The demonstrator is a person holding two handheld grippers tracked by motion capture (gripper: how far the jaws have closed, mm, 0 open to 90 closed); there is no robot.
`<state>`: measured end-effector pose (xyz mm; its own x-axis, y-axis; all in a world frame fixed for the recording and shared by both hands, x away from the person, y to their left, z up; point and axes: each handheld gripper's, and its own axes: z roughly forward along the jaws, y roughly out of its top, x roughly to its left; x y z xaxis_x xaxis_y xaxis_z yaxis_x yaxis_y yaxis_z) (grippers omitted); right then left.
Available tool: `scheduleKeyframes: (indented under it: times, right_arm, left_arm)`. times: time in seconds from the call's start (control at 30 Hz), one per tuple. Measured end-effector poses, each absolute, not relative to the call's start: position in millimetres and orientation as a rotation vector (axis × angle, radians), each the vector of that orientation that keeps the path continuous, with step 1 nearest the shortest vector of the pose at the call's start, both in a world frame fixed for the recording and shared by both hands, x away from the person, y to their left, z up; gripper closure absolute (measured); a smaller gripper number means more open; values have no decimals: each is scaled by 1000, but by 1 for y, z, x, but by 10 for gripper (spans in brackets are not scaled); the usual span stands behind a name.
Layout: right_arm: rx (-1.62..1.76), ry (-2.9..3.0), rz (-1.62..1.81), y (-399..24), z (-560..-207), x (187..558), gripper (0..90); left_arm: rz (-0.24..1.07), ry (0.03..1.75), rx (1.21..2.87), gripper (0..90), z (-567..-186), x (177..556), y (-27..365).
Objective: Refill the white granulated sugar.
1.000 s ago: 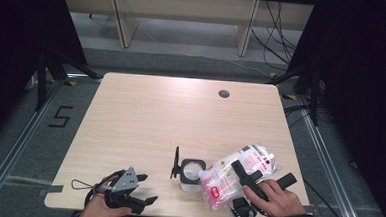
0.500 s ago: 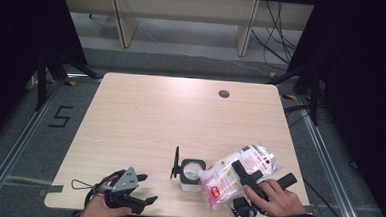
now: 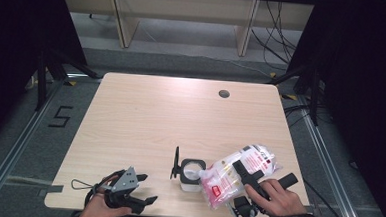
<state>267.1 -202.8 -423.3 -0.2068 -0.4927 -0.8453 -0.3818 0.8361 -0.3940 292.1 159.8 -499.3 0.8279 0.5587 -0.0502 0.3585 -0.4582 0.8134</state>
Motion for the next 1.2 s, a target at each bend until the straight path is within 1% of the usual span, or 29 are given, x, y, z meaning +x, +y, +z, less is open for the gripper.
scheduleKeyframes:
  times: [0.27, 0.3, 0.57, 0.8, 0.9, 0.97, 1.1, 1.2]
  right_arm:
    - [-663, 1824, -119, -203, -423, 266, 585]
    - [-723, 1804, -143, -202, -420, 269, 585]
    - [-635, 1833, -107, -202, -424, 267, 594]
    - [-676, 1831, -115, -200, -426, 272, 603]
    - [-654, 1834, -115, -202, -427, 272, 605]
    - [-655, 1831, -117, -202, -426, 271, 606]
    - [-646, 1827, -133, -201, -425, 269, 608]
    - [-641, 1826, -121, -199, -425, 269, 609]
  left_arm:
    - [275, 673, 2098, 228, -499, 292, 160]
    - [275, 674, 2098, 228, -499, 292, 160]
    - [283, 663, 2121, 229, -499, 293, 161]
    - [274, 673, 2099, 228, -499, 292, 160]
    - [286, 659, 2128, 229, -499, 293, 161]
    - [272, 670, 2095, 229, -500, 292, 159]
    - [288, 656, 2119, 228, -500, 293, 161]
    - [274, 658, 2120, 228, -500, 293, 160]
